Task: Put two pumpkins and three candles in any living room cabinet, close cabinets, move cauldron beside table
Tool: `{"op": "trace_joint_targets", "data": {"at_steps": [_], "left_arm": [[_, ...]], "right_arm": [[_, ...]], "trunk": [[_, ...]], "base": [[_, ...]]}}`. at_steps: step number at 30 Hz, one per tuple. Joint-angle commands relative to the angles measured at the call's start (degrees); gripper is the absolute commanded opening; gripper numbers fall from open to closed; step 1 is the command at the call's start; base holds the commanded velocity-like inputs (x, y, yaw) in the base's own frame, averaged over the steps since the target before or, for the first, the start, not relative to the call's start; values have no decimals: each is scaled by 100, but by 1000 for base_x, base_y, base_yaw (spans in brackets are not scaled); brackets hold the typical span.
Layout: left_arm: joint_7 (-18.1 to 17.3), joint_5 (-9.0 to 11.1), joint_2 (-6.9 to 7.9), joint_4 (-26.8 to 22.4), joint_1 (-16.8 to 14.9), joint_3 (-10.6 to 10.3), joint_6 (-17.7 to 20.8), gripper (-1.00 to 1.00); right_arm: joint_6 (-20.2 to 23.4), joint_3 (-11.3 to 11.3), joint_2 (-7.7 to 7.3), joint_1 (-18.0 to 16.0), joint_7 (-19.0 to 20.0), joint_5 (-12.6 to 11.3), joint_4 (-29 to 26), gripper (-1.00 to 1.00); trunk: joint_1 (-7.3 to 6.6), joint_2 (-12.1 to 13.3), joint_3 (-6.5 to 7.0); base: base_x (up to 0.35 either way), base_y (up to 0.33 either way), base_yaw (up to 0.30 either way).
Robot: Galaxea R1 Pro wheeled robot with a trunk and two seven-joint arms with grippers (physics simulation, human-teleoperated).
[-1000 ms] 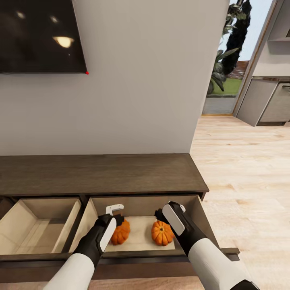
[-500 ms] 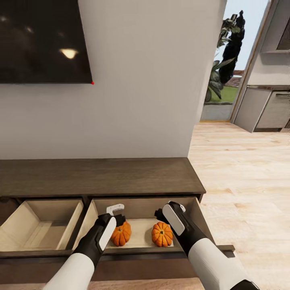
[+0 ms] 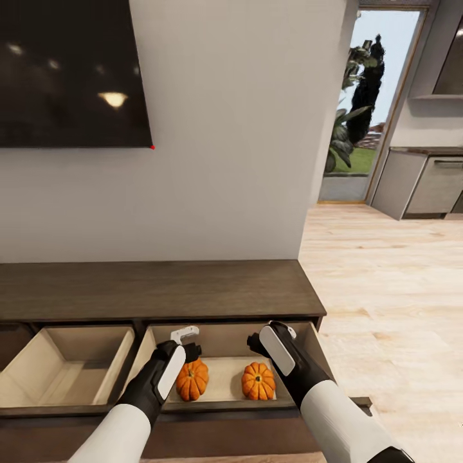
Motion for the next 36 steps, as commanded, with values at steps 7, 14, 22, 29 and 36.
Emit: {"op": "trace_joint_targets", "data": {"at_steps": [7, 14, 22, 29, 36], "left_arm": [[5, 17, 0, 1, 0, 0, 5, 100], [1, 34, 0, 0, 0, 7, 72, 100], [6, 42, 0, -7, 0, 10, 79, 100], [16, 43, 0, -6, 0, 9, 193, 100], [33, 43, 0, -3, 0, 9, 219, 100]], "right_arm": [[0, -8, 0, 0, 0, 0, 0, 100], [-2, -9, 0, 0, 0, -3, 0, 100], [-2, -9, 0, 0, 0, -3, 0, 100], [0, -8, 0, 0, 0, 1, 0, 100], [14, -9, 0, 0, 0, 5, 0, 100]], "trunk": [[-154, 282, 126], [-308, 563, 252], [-484, 884, 395], [-637, 1165, 521], [-791, 1445, 647]], "base": [[-44, 0, 0], [-127, 0, 0], [-53, 0, 0], [-2, 0, 0], [0, 0, 0]]}}
